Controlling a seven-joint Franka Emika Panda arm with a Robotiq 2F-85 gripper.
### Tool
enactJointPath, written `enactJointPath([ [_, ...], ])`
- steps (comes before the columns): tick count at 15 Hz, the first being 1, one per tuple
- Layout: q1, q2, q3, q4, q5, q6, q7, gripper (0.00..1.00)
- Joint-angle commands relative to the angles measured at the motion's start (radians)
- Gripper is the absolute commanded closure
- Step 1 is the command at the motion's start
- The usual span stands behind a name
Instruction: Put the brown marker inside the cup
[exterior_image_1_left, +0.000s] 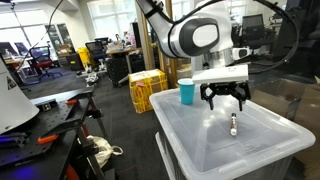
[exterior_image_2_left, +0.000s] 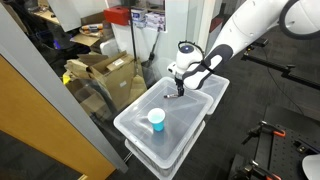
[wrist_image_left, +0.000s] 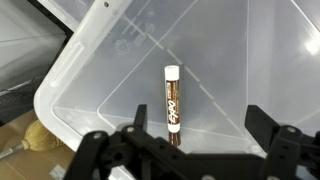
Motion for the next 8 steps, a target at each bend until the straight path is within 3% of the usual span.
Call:
enactJointPath([
  [1,0.045,0.039,-0.036,0.04,0.0,0.023,0.018,0.0],
  [8,0.028,0.119,-0.003,0.136,0.024,-0.022,-0.011,0.0],
])
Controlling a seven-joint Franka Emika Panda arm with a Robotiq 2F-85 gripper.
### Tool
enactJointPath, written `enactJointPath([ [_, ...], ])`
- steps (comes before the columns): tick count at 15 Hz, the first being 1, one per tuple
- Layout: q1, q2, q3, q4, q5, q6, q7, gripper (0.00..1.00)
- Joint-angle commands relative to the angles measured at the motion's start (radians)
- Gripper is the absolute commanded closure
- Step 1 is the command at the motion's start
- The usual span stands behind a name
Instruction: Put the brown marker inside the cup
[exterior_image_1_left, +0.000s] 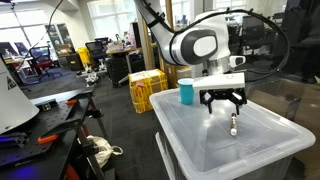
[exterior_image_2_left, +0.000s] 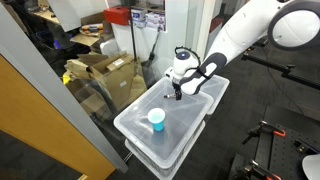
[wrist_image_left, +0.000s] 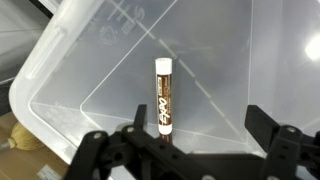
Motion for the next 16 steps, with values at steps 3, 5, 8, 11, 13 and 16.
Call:
enactJointPath([
  [3,-0.018,0.072,0.021,0.12,0.034,-0.061,-0.023,0.0],
  [5,-0.021,0.092,0.025,0.163,0.041,-0.095,-0.03,0.0],
  [8,-0.026,0.12,0.04,0.236,0.055,-0.179,-0.053,0.0],
  [11,-0.015,0.149,0.04,0.307,0.074,-0.252,-0.067,0.0],
  [13,-0.008,0.171,0.038,0.347,0.08,-0.279,-0.065,0.0],
  [16,-0.009,0.204,0.041,0.393,0.084,-0.287,-0.07,0.0],
])
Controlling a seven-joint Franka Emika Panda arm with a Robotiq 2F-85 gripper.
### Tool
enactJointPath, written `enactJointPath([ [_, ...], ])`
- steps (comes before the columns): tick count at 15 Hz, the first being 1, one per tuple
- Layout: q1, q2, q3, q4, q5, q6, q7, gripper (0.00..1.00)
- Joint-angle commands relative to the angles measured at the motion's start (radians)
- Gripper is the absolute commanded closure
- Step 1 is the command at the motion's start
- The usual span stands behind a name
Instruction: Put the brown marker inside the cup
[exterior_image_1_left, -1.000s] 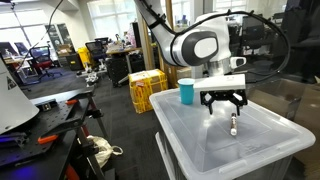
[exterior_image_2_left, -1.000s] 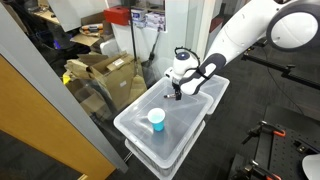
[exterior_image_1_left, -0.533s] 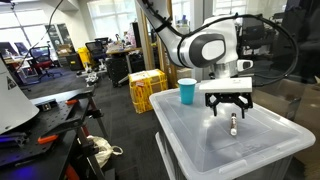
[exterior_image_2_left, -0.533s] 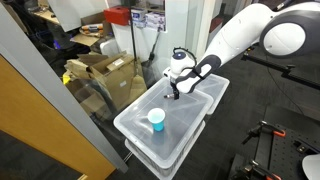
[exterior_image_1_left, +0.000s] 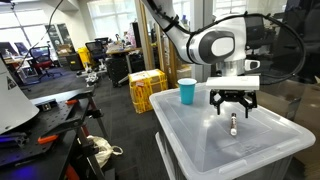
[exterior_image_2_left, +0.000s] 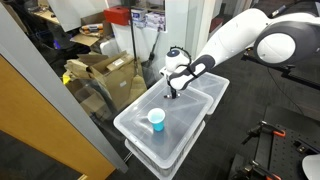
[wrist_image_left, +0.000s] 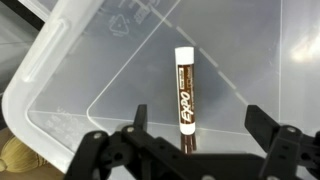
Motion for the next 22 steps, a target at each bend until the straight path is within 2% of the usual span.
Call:
enactJointPath([
  [1,-0.001,0.06,0.006,0.094,0.031,-0.038,-0.045,0.0],
  [8,-0.007,0.124,0.011,0.16,0.047,-0.042,-0.048,0.01],
  [9,-0.008,0.13,0.012,0.168,0.05,-0.044,-0.049,0.1],
  [10,-0.008,0.135,0.013,0.175,0.052,-0.045,-0.05,0.26],
  [12,-0.008,0.145,0.013,0.19,0.056,-0.048,-0.051,0.38],
  [19,-0.006,0.16,0.013,0.227,0.064,-0.072,-0.062,0.94],
  [20,-0.005,0.161,0.012,0.23,0.065,-0.075,-0.061,0.99],
  [21,-0.003,0.16,0.009,0.23,0.065,-0.076,-0.055,0.99],
  [22,0.0,0.155,0.003,0.224,0.064,-0.074,-0.045,0.95],
])
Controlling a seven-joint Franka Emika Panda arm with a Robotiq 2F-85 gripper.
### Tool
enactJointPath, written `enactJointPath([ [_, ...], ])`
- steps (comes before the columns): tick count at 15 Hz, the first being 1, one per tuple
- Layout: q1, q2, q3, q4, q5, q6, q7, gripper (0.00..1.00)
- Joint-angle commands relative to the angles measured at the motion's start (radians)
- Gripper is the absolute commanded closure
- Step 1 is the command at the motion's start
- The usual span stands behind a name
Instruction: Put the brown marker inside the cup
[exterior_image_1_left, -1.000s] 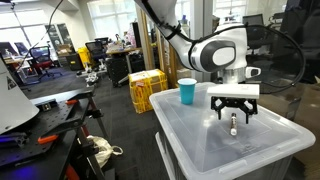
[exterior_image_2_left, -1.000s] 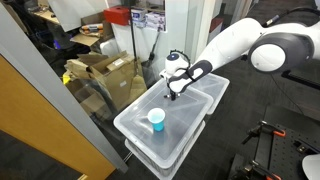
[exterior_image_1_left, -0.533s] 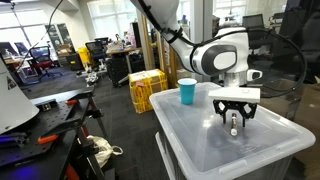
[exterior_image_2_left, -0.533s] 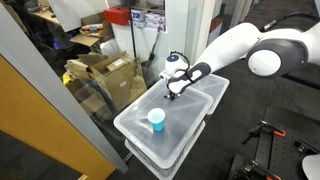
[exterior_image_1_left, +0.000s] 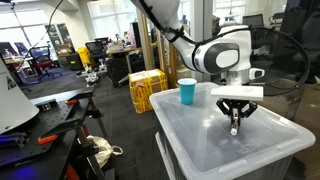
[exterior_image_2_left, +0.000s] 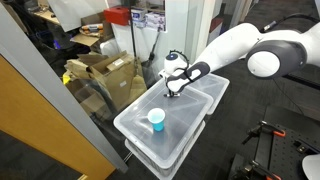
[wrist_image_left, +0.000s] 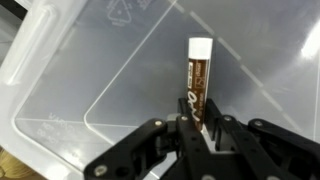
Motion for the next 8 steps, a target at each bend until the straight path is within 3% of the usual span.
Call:
enactJointPath([
  [1,0.0,0.004,0.001,0.022,0.028,-0.029,-0.029,0.95],
  [8,-0.011,-0.081,0.005,-0.074,0.013,-0.016,0.025,0.95],
])
